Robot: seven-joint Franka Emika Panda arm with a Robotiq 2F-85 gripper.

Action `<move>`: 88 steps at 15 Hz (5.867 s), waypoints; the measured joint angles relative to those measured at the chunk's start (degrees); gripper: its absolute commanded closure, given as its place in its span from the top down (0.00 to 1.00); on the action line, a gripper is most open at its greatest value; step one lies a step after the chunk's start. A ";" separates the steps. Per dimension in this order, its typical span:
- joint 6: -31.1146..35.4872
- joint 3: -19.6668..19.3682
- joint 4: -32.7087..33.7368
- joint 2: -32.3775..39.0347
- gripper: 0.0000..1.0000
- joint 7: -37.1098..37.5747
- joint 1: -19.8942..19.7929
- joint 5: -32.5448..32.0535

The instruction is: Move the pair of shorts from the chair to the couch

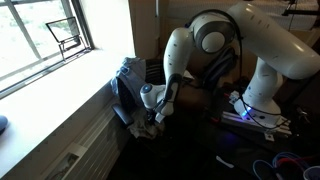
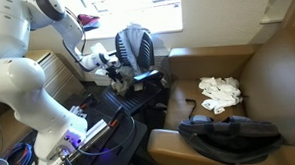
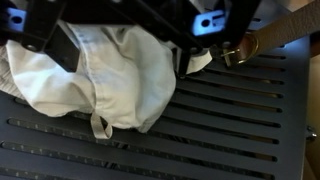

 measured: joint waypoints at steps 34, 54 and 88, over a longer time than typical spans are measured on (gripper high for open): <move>16.45 1.45 1.75 5.47 0.32 -30.78 2.30 10.50; 38.41 -30.72 -22.10 -9.63 0.01 -31.67 42.93 43.03; 37.39 -89.45 -52.94 -7.45 0.01 -57.66 90.04 141.90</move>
